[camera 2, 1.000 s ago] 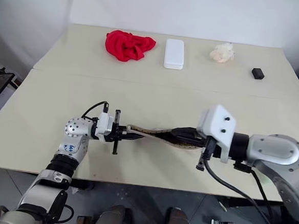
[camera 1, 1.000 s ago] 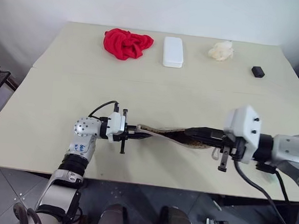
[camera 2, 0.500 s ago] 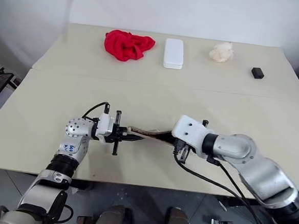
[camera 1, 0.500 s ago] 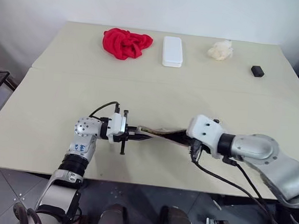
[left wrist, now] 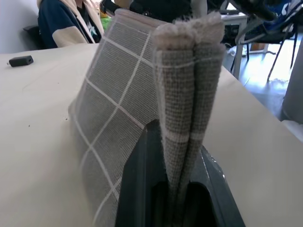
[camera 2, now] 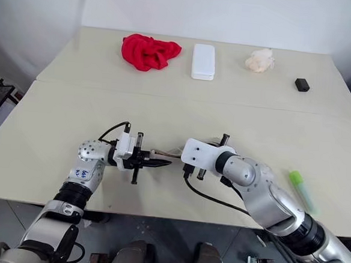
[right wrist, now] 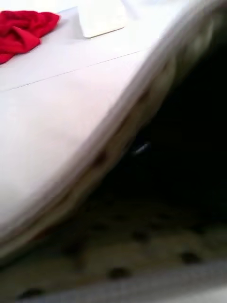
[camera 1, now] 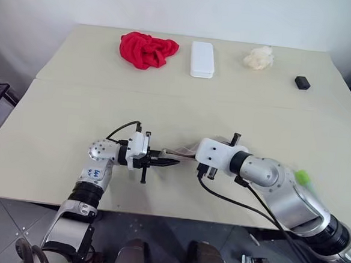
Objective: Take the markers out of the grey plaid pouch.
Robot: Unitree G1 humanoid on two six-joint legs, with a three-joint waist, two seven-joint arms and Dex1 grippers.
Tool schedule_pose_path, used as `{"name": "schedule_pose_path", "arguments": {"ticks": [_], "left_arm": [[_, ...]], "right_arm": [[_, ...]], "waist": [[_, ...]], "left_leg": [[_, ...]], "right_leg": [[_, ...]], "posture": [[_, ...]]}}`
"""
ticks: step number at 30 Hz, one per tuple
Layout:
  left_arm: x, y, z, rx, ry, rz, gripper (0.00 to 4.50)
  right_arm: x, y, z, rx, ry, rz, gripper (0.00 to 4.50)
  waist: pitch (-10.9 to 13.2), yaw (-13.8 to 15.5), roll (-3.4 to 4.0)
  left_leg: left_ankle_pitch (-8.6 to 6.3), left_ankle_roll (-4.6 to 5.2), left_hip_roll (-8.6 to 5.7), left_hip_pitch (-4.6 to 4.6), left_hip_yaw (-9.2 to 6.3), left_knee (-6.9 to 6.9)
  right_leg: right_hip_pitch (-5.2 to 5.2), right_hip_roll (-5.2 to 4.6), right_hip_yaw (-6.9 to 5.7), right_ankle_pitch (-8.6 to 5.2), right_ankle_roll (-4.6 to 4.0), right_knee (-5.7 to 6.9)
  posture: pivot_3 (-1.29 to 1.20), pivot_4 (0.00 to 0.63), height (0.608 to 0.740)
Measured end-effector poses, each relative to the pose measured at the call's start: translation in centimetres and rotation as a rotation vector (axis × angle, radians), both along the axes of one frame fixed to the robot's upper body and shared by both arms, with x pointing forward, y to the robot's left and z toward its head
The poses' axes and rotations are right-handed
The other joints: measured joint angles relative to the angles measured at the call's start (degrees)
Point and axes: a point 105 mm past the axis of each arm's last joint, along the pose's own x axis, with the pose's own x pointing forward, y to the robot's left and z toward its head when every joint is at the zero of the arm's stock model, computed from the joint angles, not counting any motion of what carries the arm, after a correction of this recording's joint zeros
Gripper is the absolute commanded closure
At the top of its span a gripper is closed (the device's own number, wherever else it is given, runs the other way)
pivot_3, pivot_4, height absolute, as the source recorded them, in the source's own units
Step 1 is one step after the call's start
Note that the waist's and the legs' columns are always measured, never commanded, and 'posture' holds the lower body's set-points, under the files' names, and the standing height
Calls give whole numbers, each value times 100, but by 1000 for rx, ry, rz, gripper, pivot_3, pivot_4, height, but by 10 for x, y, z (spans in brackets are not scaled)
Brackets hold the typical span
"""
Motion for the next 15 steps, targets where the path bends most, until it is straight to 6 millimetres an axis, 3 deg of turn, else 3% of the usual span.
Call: {"name": "schedule_pose_path", "arguments": {"ticks": [7,15], "left_arm": [[-3,0,6,-2,68,-31,4500],[-5,3,4,36,159,-53,4500]], "right_arm": [[9,20,-3,-11,-48,74,528],[19,35,-15,-75,-101,196,528]], "waist": [[0,-92,0],[0,-141,0]], "left_leg": [[1,-2,0,0,-2,-1],[3,-5,1,0,-3,-3]], "right_leg": [[-1,1,-2,0,0,2],[-1,1,-3,0,0,2]], "posture": [[0,150,740],[0,150,740]]}}
